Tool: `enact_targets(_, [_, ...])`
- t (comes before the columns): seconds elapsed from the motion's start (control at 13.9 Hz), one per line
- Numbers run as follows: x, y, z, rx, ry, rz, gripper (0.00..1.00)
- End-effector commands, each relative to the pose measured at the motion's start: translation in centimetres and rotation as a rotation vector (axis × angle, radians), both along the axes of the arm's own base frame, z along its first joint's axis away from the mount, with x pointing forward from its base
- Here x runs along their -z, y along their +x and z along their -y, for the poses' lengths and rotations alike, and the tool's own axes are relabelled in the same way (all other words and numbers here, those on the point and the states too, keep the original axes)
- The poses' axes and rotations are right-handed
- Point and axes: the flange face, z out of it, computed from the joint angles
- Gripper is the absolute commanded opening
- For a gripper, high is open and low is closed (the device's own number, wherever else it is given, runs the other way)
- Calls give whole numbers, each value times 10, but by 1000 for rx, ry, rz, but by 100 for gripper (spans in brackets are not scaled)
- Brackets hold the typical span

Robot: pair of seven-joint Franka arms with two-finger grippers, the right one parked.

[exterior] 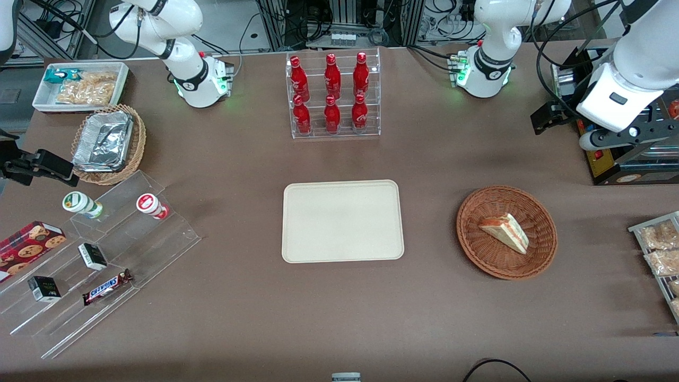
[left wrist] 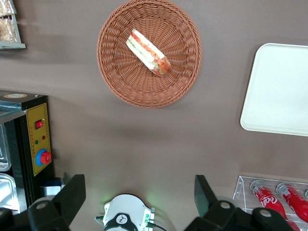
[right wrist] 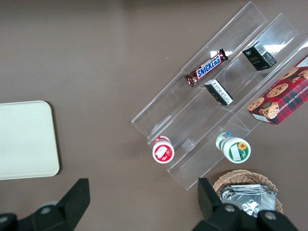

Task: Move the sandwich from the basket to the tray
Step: 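Move the left gripper over the sandwich in the wicker basket and lower it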

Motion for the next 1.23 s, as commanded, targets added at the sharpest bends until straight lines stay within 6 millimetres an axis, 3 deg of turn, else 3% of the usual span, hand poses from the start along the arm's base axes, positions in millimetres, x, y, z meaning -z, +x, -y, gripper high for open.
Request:
enact_targets(0.0, [4, -6, -3, 10, -13, 7, 100])
enact_targets(0.29, [18, -2, -5, 0, -8, 8, 100])
enact_targets(0.43, [63, 9, -11, -24, 4, -23, 100])
enact_targets(0.58, [114, 27, -34, -106, 13, -73, 100])
enact_targets(0.72, [170, 40, -44, -160, 29, -113, 100])
enact_targets(0.86, [222, 50, -51, -315, 56, -108, 100])
enact_targets(1.01, [263, 57, -57, -508, 72, -53, 100])
enact_targets(1.15, [289, 61, -62, -675, 67, -21, 100])
